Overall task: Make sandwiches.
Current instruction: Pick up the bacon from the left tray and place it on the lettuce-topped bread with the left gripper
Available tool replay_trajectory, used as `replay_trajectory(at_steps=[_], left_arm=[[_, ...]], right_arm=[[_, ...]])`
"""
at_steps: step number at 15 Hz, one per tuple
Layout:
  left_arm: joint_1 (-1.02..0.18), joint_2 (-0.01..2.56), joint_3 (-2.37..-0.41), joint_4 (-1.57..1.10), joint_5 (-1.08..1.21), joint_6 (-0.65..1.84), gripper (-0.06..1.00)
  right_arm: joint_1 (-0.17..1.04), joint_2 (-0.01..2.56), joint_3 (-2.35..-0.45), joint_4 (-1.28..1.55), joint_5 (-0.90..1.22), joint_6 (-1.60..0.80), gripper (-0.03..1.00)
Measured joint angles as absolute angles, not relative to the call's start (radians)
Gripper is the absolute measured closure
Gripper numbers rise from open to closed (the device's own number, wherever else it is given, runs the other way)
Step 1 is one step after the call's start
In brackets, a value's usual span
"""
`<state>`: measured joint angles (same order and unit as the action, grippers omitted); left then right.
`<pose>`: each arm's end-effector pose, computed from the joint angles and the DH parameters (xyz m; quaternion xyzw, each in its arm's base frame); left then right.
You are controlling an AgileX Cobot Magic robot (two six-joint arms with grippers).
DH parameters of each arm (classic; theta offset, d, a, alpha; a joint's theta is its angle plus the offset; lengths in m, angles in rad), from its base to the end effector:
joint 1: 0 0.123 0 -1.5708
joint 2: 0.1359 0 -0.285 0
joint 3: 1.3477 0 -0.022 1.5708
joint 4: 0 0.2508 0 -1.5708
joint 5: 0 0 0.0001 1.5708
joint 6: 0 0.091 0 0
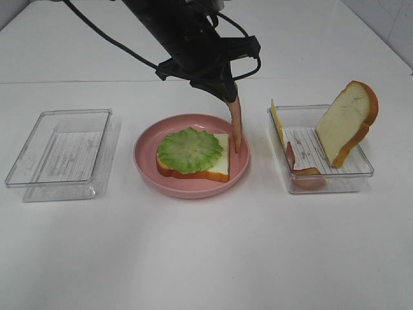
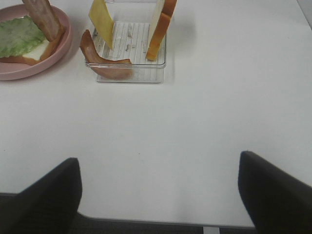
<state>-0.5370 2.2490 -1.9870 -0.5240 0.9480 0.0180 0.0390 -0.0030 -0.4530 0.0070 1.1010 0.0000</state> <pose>0.4099 -0.2871 0.2244 0.1613 0.9333 -0.2858 0.1461 -0.0020 0.0005 0.2610 -0.0172 0.8743 0.0130 0.4850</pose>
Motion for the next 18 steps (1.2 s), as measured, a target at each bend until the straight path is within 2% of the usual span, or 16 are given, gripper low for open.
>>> replay_trajectory(at_steps=[3,14,18], left_arm=[[-0.536,2.277,-1.987,-0.499,0.962,0.02,0.94],[-0.524,2.29,-1.987,-0.157,1.022,-0.061,0.94],[-0.524,2.32,-1.987,-0.135,1.041,-0.064,0.94]], right_arm=[[0.039,-0.003,-0.453,0.007,1.101,0.0,0.12],[0.039,-0.003,-0.453,0.007,1.101,0.0,0.12],[0.039,-0.003,-0.453,0.007,1.101,0.0,0.12]])
